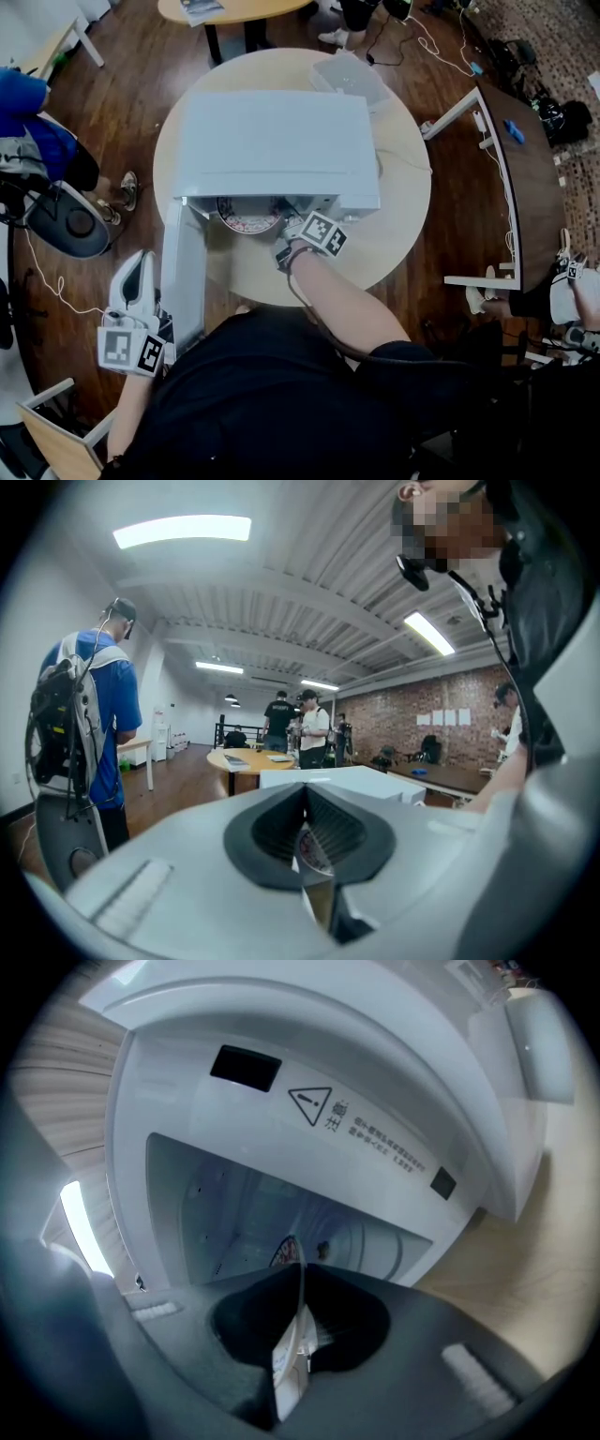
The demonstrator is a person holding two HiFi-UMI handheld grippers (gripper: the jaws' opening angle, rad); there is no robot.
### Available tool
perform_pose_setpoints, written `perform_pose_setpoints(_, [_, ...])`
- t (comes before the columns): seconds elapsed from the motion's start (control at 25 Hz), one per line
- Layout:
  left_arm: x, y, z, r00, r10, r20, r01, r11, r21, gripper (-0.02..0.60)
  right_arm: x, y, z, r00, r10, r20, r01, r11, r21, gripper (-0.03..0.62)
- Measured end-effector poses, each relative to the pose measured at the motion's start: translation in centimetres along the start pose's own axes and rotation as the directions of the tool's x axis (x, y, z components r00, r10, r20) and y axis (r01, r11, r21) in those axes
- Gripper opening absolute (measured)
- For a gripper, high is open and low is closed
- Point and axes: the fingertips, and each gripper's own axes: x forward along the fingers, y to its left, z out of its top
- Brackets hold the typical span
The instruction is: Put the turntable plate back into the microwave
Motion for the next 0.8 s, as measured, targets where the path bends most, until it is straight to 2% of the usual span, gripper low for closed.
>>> perform_pose_setpoints(0.56, [0.0, 0.0, -0.4, 1.0, 0.013, -0.006, -0.013, 1.0, -0.014, 0.005, 0.2, -0.9, 1.9, 0.999, -0.02, 0.029, 0.019, 1.0, 0.005, 0.02])
perform_pose_setpoints(0.8, [-0.9, 0.6, -0.3, 0.999, 0.05, -0.009, -0.05, 0.999, -0.016, 0.005, 0.7, -1.5, 2.7, 0.998, -0.042, 0.039, 0.042, 0.999, 0.005, 0.02])
